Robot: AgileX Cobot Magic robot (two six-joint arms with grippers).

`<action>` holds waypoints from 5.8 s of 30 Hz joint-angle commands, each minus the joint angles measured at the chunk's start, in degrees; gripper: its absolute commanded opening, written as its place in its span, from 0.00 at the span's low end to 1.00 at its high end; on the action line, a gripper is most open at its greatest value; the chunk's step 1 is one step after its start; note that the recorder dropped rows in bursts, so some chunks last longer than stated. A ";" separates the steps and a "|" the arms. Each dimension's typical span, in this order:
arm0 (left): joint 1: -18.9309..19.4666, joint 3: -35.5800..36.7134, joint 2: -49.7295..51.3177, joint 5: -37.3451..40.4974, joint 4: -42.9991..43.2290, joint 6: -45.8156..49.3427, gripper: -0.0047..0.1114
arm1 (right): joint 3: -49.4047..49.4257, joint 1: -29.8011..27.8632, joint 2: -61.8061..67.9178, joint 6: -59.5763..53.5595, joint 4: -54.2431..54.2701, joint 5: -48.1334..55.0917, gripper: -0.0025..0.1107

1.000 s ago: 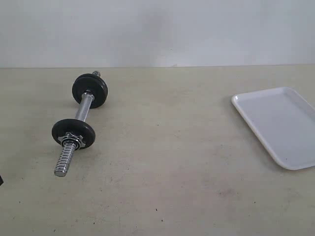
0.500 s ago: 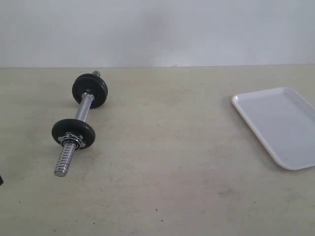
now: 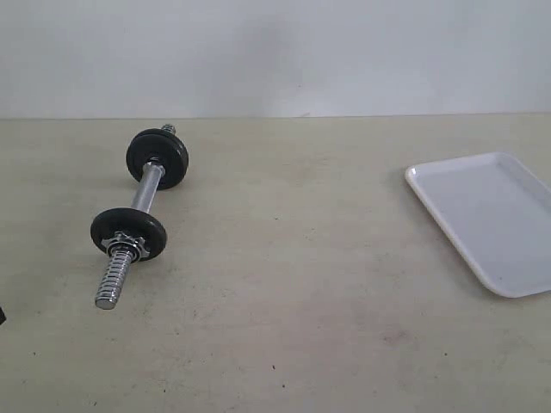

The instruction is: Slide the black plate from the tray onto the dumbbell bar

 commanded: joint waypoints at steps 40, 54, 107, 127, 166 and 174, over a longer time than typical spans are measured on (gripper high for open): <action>-0.24 0.27 -0.09 0.18 0.23 0.05 0.08 | 0.00 5.49 -0.24 -0.37 -0.31 -0.45 0.02; -0.24 0.27 -0.09 0.03 0.23 0.05 0.08 | 0.00 5.32 -0.24 -0.37 -0.31 -0.45 0.02; 5.28 0.27 -2.68 1.39 2.35 1.91 0.08 | 0.00 5.31 -0.24 -0.25 -0.01 -1.55 0.02; 41.11 0.27 -8.91 2.97 1.75 -6.83 0.08 | 0.00 5.31 -0.24 -0.25 -0.01 -1.55 0.02; 41.11 0.27 -8.91 12.48 -44.35 43.32 0.08 | 0.00 5.31 -0.24 -0.10 -0.01 -1.56 0.02; 39.65 0.27 -8.91 12.12 -44.76 43.78 0.08 | 0.00 5.31 -0.24 -0.10 -0.01 -1.56 0.02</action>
